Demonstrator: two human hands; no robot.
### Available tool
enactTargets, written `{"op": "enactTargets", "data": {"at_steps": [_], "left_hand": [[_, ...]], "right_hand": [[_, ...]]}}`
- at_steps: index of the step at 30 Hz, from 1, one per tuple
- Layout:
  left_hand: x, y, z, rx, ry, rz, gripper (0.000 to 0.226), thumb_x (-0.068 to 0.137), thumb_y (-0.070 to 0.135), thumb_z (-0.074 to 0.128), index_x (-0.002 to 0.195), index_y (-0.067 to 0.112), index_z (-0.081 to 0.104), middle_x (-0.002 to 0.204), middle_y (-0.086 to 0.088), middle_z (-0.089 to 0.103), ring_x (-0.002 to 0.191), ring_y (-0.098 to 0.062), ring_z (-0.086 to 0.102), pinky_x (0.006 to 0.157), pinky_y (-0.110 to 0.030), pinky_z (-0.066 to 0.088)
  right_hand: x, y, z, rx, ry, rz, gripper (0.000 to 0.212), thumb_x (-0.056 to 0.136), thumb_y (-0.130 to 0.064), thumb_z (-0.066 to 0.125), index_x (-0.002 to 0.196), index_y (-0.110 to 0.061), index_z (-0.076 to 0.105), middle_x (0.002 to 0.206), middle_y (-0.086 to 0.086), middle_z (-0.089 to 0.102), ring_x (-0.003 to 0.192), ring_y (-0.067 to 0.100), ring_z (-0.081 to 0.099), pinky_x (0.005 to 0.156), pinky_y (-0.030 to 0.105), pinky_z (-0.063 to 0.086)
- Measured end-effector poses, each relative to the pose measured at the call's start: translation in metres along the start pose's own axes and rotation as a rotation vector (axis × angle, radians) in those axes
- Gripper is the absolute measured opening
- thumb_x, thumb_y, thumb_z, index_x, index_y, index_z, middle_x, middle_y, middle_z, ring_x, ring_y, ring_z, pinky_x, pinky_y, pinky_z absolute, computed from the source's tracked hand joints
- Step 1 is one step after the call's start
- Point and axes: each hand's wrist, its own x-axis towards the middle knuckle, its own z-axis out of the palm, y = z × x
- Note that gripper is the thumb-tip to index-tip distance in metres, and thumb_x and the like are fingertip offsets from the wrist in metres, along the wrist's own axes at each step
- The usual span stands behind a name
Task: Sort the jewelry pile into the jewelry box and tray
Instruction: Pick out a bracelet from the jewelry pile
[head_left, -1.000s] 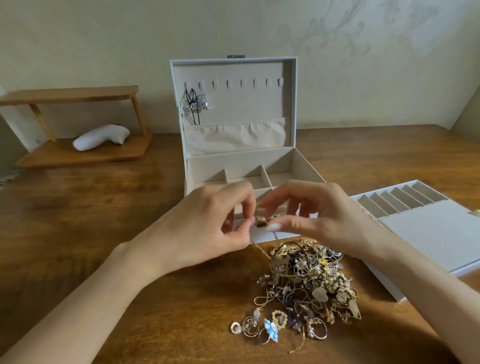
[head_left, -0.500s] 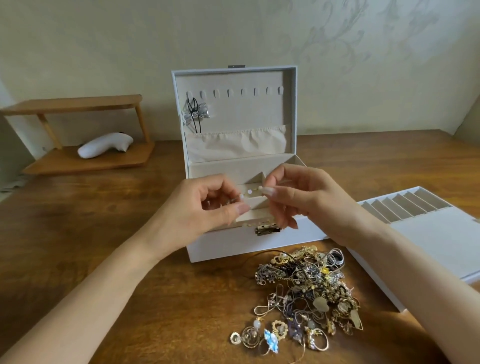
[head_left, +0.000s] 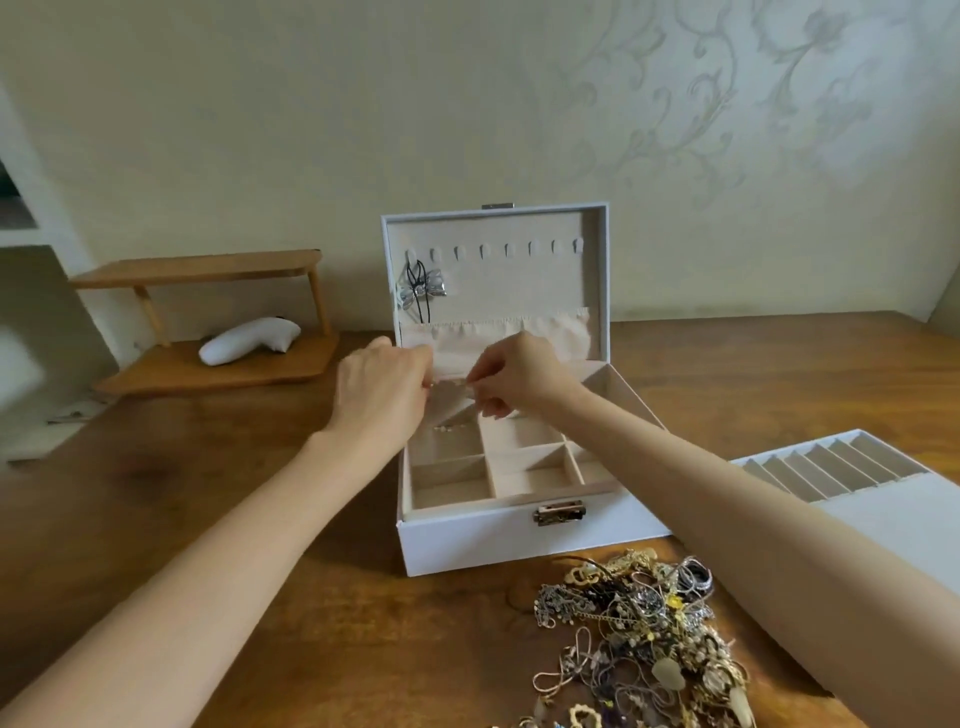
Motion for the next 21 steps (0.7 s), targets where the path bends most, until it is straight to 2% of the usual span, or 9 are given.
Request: {"op": "enactTargets", "data": {"at_steps": [3, 6, 8, 11, 14, 17, 19, 21], "left_hand": [[0.002, -0.001, 0.0, 0.147, -0.074, 0.059, 0.011, 0.093, 0.022, 0.055, 0.101, 0.022, 0.063, 0.095, -0.003, 0.062, 0.094, -0.022, 0.055, 0.073, -0.034, 0.043], [0.003, 0.0, -0.001, 0.199, -0.118, 0.091, 0.014, 0.092, 0.021, 0.055, 0.104, 0.021, 0.064, 0.099, -0.005, 0.061, 0.097, -0.024, 0.056, 0.071, -0.032, 0.041], [0.001, -0.001, 0.0, 0.191, -0.14, 0.092, 0.018, 0.091, 0.02, 0.056, 0.108, 0.021, 0.062, 0.101, -0.004, 0.062, 0.1, -0.024, 0.055, 0.067, -0.03, 0.036], [-0.004, -0.004, 0.001, 0.164, -0.103, 0.109, 0.025, 0.091, 0.016, 0.054, 0.115, 0.024, 0.059, 0.109, 0.001, 0.063, 0.104, -0.021, 0.05, 0.066, -0.029, 0.032], [-0.005, -0.002, -0.003, 0.206, -0.032, 0.246, 0.029, 0.091, 0.01, 0.051, 0.115, 0.023, 0.062, 0.112, 0.003, 0.058, 0.109, -0.022, 0.041, 0.079, -0.032, 0.028], [-0.001, 0.002, -0.002, 0.293, -0.224, 0.433, 0.024, 0.092, 0.017, 0.047, 0.106, 0.022, 0.064, 0.112, 0.003, 0.056, 0.112, -0.02, 0.039, 0.089, -0.034, 0.023], [0.002, 0.001, 0.005, 0.339, -0.431, 0.442, 0.023, 0.092, 0.02, 0.045, 0.106, 0.021, 0.063, 0.119, 0.0, 0.055, 0.117, -0.021, 0.039, 0.099, -0.038, 0.017], [0.003, 0.0, 0.007, 0.267, -0.569, 0.358, 0.026, 0.093, 0.015, 0.044, 0.109, 0.017, 0.065, 0.122, -0.003, 0.057, 0.124, -0.023, 0.034, 0.106, -0.04, 0.001]], "right_hand": [[0.011, 0.005, 0.013, -0.039, -0.08, 0.035, 0.008, 0.077, 0.004, 0.071, 0.072, -0.002, 0.07, 0.049, 0.003, 0.061, 0.036, 0.006, 0.055, 0.046, 0.018, 0.053], [0.012, 0.006, 0.021, -0.143, -0.071, -0.012, 0.007, 0.076, 0.0, 0.071, 0.081, -0.003, 0.075, 0.065, 0.014, 0.069, 0.045, 0.01, 0.057, 0.056, 0.021, 0.053], [0.011, 0.006, 0.023, -0.201, -0.083, -0.05, 0.011, 0.077, -0.004, 0.071, 0.086, -0.007, 0.076, 0.077, 0.014, 0.072, 0.049, 0.007, 0.056, 0.057, 0.015, 0.049], [0.011, 0.007, 0.019, -0.214, -0.039, -0.1, 0.015, 0.079, -0.003, 0.069, 0.092, -0.009, 0.076, 0.089, 0.009, 0.073, 0.051, 0.002, 0.052, 0.054, 0.012, 0.045], [0.007, 0.007, 0.004, -0.221, 0.014, -0.124, 0.022, 0.083, 0.002, 0.06, 0.09, -0.013, 0.075, 0.089, 0.008, 0.073, 0.052, 0.009, 0.056, 0.05, 0.013, 0.046], [-0.006, 0.003, -0.016, -0.197, 0.054, -0.137, 0.025, 0.084, 0.002, 0.058, 0.091, -0.015, 0.075, 0.086, 0.006, 0.073, 0.063, 0.02, 0.065, 0.063, 0.025, 0.056], [-0.023, 0.001, -0.031, -0.154, 0.077, -0.169, 0.024, 0.087, 0.0, 0.057, 0.094, -0.015, 0.074, 0.085, 0.005, 0.073, 0.057, 0.008, 0.062, 0.059, 0.018, 0.053], [-0.046, -0.002, -0.046, -0.119, 0.069, -0.218, 0.02, 0.089, -0.004, 0.058, 0.094, -0.015, 0.073, 0.081, 0.001, 0.073, 0.051, -0.002, 0.057, 0.055, 0.009, 0.045]]}}
